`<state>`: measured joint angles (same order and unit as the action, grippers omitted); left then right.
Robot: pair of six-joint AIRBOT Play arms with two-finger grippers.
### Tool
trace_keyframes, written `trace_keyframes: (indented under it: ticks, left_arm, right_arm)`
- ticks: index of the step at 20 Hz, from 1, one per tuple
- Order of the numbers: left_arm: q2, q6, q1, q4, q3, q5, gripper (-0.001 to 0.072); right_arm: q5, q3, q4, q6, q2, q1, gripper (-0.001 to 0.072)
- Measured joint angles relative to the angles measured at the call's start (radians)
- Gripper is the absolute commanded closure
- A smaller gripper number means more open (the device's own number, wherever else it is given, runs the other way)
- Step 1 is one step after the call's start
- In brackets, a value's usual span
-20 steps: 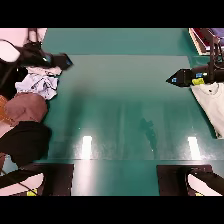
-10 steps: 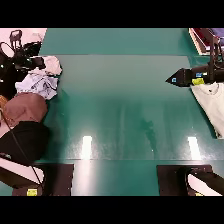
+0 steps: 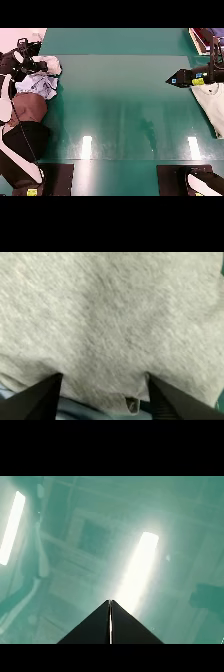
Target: Fold the shirts.
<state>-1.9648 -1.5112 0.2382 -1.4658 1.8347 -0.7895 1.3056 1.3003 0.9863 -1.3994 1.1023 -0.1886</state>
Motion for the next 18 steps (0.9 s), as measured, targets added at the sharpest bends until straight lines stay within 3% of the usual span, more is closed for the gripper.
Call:
trace_keyframes:
  ticks: [1, 2, 3, 10, 18]
  left_arm:
    - [-0.008, 0.000, 0.000, 0.000, 0.002, 0.015, 0.0360]
    - [-0.014, 0.000, 0.000, 0.000, 0.003, 0.024, 0.0569]
    - [-0.020, 0.000, 0.001, 0.000, 0.004, 0.034, 0.0679]
    - [0.005, -0.002, -0.003, 0.090, 0.181, -0.101, 0.0687]
    - [0.481, 0.083, -0.162, 0.156, 0.259, -0.164, 0.0687]
  right_arm:
    - [0.001, 0.000, 0.000, -0.004, 0.000, 0.000, 0.0697]
    - [0.002, 0.000, 0.000, -0.006, 0.000, 0.000, 0.0697]
    - [0.003, 0.000, 0.000, -0.010, 0.000, 0.000, 0.0697]
    - [-0.021, 0.016, 0.000, -0.016, 0.000, 0.000, 0.0697]
    - [-0.143, 0.280, 0.009, -0.014, 0.000, 0.058, 0.0698]
